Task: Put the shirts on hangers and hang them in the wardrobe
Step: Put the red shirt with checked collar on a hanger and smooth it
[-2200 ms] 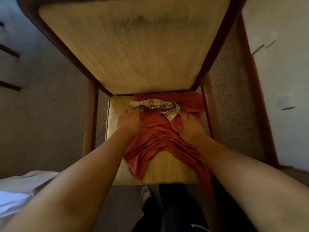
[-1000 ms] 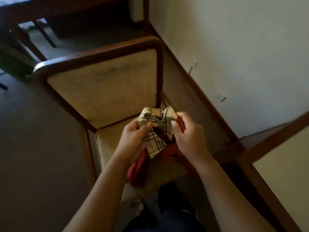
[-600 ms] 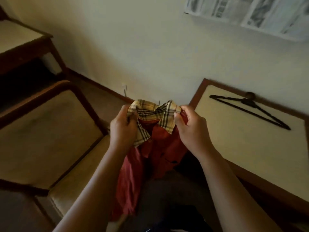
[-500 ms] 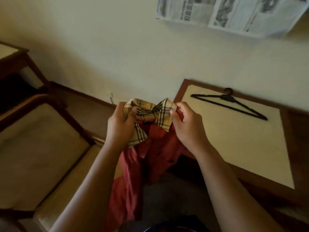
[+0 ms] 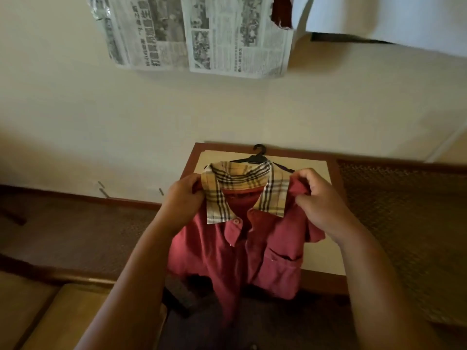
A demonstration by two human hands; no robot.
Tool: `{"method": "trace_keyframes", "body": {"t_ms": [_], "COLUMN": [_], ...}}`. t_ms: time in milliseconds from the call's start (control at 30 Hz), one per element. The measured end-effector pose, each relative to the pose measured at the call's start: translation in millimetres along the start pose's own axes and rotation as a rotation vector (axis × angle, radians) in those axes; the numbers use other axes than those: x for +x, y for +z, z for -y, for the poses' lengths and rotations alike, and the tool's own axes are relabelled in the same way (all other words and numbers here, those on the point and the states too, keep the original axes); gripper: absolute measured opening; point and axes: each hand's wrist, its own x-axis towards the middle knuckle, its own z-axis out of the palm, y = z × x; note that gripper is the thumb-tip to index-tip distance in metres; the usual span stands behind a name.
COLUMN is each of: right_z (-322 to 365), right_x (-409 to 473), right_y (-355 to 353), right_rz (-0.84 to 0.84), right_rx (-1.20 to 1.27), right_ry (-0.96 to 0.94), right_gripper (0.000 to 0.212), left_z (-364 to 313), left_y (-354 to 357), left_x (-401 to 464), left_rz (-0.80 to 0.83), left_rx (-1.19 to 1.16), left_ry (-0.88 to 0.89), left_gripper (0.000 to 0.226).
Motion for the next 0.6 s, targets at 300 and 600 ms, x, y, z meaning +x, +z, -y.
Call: {"method": "trace_keyframes", "body": {"t_ms": [300,600], "right_z": [-47.0,-49.4], "right_x": [7.5,7.8], "right_y": [-28.5,-18.1], "right_rz": [-0.599,-0.528], "right_rx": [-0.349,-0.190], "right_ry": [-0.281,-0.177], "right_gripper": [0.019,0.014], "left_z": [-6.2,-27.5], "left_y": [26.9,7.0], "left_x": [2.5,1.0], "left_rz": [-0.366,-0.138], "left_rx": [0.291,0.125], "left_ry": [-0.023,0.085], "left_gripper": [0.025,0.017]}}
